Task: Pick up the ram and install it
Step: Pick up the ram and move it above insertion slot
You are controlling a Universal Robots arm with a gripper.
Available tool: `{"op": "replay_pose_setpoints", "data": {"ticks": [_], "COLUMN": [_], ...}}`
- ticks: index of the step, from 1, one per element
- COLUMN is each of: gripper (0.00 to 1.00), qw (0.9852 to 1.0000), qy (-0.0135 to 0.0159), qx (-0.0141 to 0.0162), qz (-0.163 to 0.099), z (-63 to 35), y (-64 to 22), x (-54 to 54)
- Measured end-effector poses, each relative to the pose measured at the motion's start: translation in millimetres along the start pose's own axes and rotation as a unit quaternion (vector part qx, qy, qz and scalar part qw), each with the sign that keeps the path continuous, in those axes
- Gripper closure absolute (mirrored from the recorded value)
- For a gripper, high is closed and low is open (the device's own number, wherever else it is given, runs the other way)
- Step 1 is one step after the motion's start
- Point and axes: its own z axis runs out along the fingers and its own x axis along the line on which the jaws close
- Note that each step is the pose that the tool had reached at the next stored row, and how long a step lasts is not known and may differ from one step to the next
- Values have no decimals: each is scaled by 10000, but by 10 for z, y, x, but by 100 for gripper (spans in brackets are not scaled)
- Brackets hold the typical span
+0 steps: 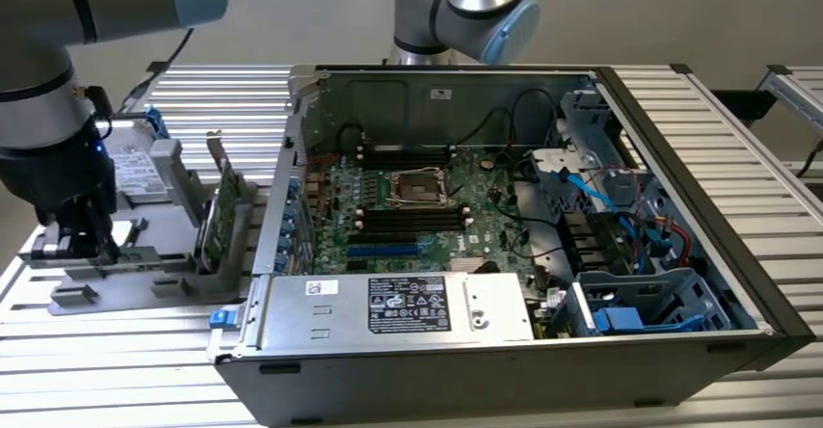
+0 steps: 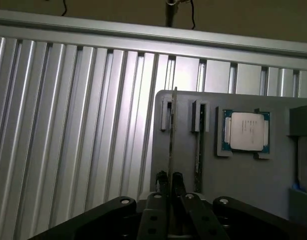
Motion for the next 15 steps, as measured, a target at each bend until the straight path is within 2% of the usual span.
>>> {"op": "replay_pose_setpoints", "data": {"ticks": [5,15], "gripper": [85,85], "qw": [10000,9998], "qy": [-7,-19], "qx": [-64,-197], "qz": [-2,-6], "z": [-186,-535], "y": [-33,-209], "x": [9,36]}}
